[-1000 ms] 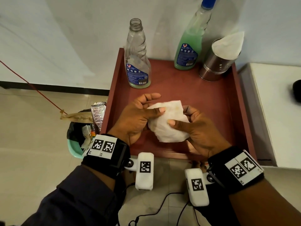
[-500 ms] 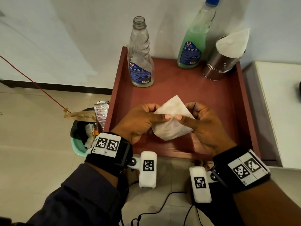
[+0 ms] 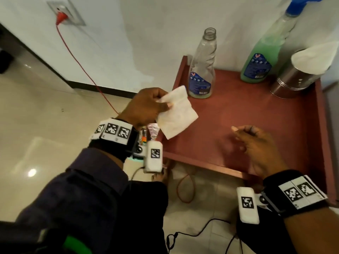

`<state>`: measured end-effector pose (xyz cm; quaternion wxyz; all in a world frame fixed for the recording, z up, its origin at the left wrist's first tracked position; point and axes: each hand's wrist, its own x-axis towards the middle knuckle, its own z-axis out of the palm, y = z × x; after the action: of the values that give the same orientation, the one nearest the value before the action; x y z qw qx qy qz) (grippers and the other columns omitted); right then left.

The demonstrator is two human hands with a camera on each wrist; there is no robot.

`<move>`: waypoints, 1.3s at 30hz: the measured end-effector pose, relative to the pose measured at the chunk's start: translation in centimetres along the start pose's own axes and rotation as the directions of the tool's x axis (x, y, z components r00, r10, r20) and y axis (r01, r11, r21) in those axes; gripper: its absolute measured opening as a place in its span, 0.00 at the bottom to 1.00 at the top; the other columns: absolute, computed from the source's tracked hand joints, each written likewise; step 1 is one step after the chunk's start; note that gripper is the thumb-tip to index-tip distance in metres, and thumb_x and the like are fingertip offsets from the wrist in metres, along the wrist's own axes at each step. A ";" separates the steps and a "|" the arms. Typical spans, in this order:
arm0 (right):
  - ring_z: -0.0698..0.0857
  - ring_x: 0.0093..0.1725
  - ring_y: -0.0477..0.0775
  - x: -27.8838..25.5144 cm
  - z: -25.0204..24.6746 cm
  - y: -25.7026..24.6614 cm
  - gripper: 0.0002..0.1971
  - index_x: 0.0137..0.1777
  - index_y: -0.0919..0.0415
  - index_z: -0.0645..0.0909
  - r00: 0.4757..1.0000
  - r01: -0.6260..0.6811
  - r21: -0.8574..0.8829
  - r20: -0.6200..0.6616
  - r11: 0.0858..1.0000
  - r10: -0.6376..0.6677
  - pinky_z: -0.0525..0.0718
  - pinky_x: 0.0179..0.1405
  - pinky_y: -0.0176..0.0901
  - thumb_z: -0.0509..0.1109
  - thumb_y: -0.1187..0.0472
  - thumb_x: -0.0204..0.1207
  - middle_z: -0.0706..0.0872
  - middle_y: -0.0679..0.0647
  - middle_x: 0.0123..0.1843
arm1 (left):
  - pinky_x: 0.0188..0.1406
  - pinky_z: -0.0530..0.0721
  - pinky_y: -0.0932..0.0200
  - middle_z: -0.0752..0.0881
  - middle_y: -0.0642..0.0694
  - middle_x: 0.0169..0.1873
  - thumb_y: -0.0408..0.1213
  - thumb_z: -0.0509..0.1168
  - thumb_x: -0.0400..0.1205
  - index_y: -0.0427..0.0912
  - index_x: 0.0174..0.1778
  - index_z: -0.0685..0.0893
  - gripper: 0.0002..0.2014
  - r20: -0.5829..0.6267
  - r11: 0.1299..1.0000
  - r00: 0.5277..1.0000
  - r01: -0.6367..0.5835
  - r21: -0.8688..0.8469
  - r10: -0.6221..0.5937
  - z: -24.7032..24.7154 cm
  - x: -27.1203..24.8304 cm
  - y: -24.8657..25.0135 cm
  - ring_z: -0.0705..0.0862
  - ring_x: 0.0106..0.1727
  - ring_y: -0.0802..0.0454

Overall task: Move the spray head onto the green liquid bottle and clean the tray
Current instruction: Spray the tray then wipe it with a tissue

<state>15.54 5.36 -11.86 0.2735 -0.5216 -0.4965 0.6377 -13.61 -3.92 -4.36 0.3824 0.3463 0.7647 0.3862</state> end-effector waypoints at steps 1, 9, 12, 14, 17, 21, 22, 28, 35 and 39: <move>0.81 0.43 0.47 -0.1 0.0 0.1 0.06 0.42 0.51 0.84 1.000 -0.016 -0.009 0.012 1.000 0.016 0.76 0.37 0.39 0.76 0.57 0.81 0.86 0.54 0.45 | 0.57 0.89 0.42 0.92 0.43 0.49 0.38 0.78 0.80 0.52 0.43 0.90 0.04 -0.033 0.999 0.998 0.045 -0.008 -0.046 -1.6 0.2 -0.8 0.91 0.53 0.42; 0.78 0.40 0.45 0.0 0.3 1.6 0.07 0.41 0.51 0.83 0.998 -0.051 -0.086 0.017 0.995 0.052 0.74 0.38 0.41 0.76 0.56 0.80 0.85 0.50 0.42 | 0.57 0.91 0.38 0.89 0.36 0.58 0.31 0.71 0.85 0.46 0.48 0.87 0.05 -0.163 0.922 0.909 0.388 -0.009 -0.384 -6.7 3.2 -13.3 0.88 0.57 0.36; 0.77 0.38 0.44 0.3 0.4 2.0 0.07 0.41 0.51 0.84 0.999 -0.045 -0.120 0.012 0.992 0.046 0.74 0.39 0.40 0.76 0.55 0.80 0.84 0.49 0.40 | 0.69 0.86 0.38 0.88 0.36 0.68 0.35 0.73 0.85 0.42 0.67 0.86 0.14 -0.097 0.872 0.878 0.478 0.107 -0.469 -5.7 3.6 -19.3 0.87 0.66 0.36; 0.77 0.37 0.42 0.4 0.4 2.0 0.07 0.41 0.52 0.83 0.999 -0.036 -0.118 0.013 0.992 0.038 0.74 0.38 0.39 0.76 0.56 0.80 0.84 0.48 0.40 | 0.73 0.83 0.41 0.89 0.37 0.67 0.37 0.71 0.85 0.45 0.71 0.84 0.18 -0.120 0.854 0.867 0.498 0.150 -0.484 -5.5 3.2 -21.5 0.86 0.70 0.37; 0.75 0.35 0.42 0.4 0.6 1.9 0.07 0.41 0.52 0.83 0.999 -0.027 -0.116 0.023 0.993 0.030 0.73 0.35 0.37 0.76 0.56 0.80 0.83 0.48 0.38 | 0.71 0.82 0.43 0.91 0.34 0.64 0.37 0.73 0.84 0.48 0.62 0.87 0.11 -0.166 0.855 0.862 0.501 0.134 -0.480 -5.8 2.5 -22.1 0.87 0.68 0.35; 0.74 0.34 0.43 0.4 0.9 1.7 0.06 0.42 0.53 0.84 0.998 -0.044 -0.131 0.038 0.990 0.049 0.73 0.33 0.38 0.77 0.56 0.79 0.82 0.50 0.37 | 0.54 0.88 0.52 0.93 0.36 0.55 0.40 0.74 0.84 0.45 0.60 0.88 0.10 -0.175 0.918 0.925 0.365 0.155 -0.338 -5.7 2.5 -19.2 0.91 0.49 0.42; 0.74 0.34 0.44 0.4 0.8 1.3 0.06 0.42 0.53 0.84 0.998 -0.042 -0.132 0.046 0.990 0.049 0.73 0.34 0.38 0.77 0.56 0.79 0.82 0.51 0.38 | 0.48 0.88 0.54 0.92 0.36 0.53 0.39 0.74 0.84 0.43 0.61 0.87 0.11 -0.160 0.935 0.941 0.322 0.150 -0.298 -5.3 2.7 -17.8 0.90 0.45 0.44; 0.81 0.40 0.42 -0.5 1.2 -1.6 0.05 0.47 0.54 0.84 0.997 0.047 -0.154 0.066 0.987 -0.038 0.79 0.39 0.33 0.79 0.57 0.78 0.86 0.49 0.43 | 0.57 0.89 0.50 0.93 0.46 0.47 0.40 0.75 0.83 0.57 0.54 0.89 0.07 -0.031 0.985 0.998 0.065 0.158 -0.061 -1.7 3.4 -8.5 0.92 0.48 0.47; 0.86 0.63 0.51 3.8 3.4 -6.9 0.29 0.71 0.52 0.79 0.964 0.257 -0.507 0.075 0.823 -0.254 0.83 0.67 0.48 0.83 0.50 0.72 0.86 0.53 0.68 | 0.58 0.86 0.59 0.86 0.51 0.62 0.43 0.82 0.75 0.50 0.76 0.79 0.33 -0.088 0.948 0.960 -0.244 0.206 0.266 4.4 5.6 1.6 0.86 0.52 0.55; 0.76 0.81 0.59 6.5 7.0 -13.0 0.43 0.88 0.53 0.60 0.937 0.349 -0.689 0.235 0.635 -0.260 0.75 0.75 0.45 0.76 0.54 0.76 0.73 0.57 0.84 | 0.77 0.79 0.50 0.78 0.41 0.80 0.40 0.82 0.74 0.45 0.87 0.65 0.47 -0.107 0.902 0.933 -0.295 0.316 0.343 3.8 8.5 6.3 0.78 0.80 0.44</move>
<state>4.74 13.22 -2.73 0.1217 -0.4580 -0.8018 0.3641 -12.84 7.19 -3.25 0.1953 0.4880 0.7745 0.3519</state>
